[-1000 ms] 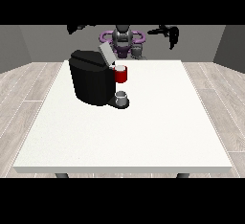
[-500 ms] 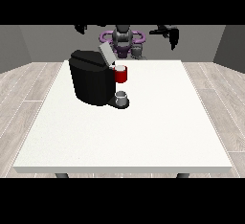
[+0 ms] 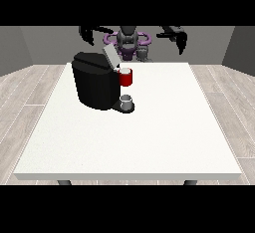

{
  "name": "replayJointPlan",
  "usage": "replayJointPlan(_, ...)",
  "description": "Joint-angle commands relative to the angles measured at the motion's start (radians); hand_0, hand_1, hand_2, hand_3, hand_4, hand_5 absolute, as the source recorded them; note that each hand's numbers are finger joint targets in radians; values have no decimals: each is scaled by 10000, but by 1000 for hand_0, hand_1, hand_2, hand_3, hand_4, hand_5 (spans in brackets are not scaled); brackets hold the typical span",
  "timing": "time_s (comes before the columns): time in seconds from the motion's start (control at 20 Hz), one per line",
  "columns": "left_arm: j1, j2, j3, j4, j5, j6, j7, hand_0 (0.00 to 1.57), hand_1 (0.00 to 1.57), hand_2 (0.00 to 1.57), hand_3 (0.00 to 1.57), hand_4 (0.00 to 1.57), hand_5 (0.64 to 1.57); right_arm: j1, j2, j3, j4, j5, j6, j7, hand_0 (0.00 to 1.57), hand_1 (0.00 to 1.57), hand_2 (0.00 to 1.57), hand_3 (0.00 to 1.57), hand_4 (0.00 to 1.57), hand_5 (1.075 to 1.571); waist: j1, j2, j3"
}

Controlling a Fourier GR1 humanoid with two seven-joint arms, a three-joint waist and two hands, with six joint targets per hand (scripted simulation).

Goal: Insert the coffee pod into the coffee machine and close the lid

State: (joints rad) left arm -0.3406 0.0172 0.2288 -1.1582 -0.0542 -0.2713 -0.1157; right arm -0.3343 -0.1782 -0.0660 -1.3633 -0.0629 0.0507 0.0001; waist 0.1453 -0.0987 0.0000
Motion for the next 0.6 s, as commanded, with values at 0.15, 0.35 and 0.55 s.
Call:
replayJointPlan(0.15,542,493,-5,-1079,483,42,350,0,0,0,0,0,1571,-911,128,-169,823,-107,191,69,0,0,0,0,0,1571,-351,747,0)
replayJointPlan(0.35,517,735,-31,-1383,568,216,210,0,0,0,0,0,1571,-1529,152,-133,1238,-26,316,60,0,0,0,0,0,1571,-505,1054,0)
replayJointPlan(0.55,562,515,-262,-1826,583,637,520,0,0,0,0,0,1571,-1950,378,-31,1805,437,-190,-107,0,0,0,0,0,1571,-375,1221,0)
